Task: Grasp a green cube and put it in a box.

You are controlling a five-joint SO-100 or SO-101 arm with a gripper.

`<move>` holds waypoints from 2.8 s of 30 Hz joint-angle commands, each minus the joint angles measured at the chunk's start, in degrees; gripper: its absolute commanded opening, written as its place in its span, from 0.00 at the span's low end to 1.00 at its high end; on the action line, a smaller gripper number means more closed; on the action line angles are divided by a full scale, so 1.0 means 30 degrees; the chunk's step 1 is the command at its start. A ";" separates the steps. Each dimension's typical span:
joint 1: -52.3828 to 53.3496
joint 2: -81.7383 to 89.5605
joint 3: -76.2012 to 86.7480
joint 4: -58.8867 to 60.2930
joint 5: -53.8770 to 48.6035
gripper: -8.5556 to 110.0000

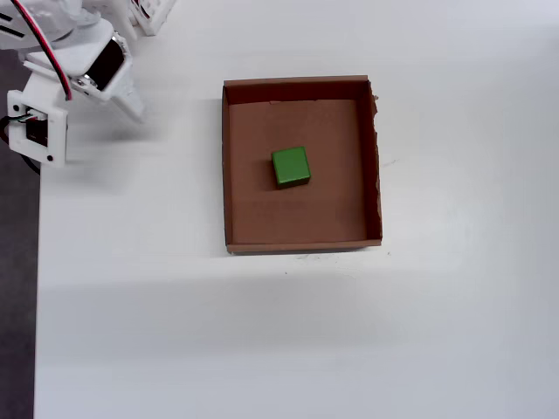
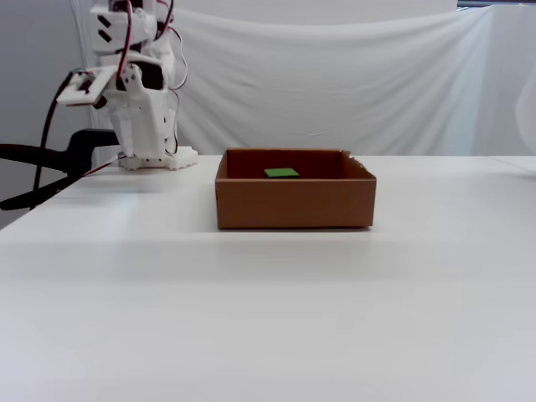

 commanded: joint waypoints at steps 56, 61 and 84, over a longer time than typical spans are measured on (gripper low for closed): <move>0.0967 0.9258 0.4717 0.2607 0.0117 0.26; 0.0967 0.9258 0.4717 0.2607 0.0117 0.26; 0.0967 0.9258 0.4717 0.2607 0.0146 0.26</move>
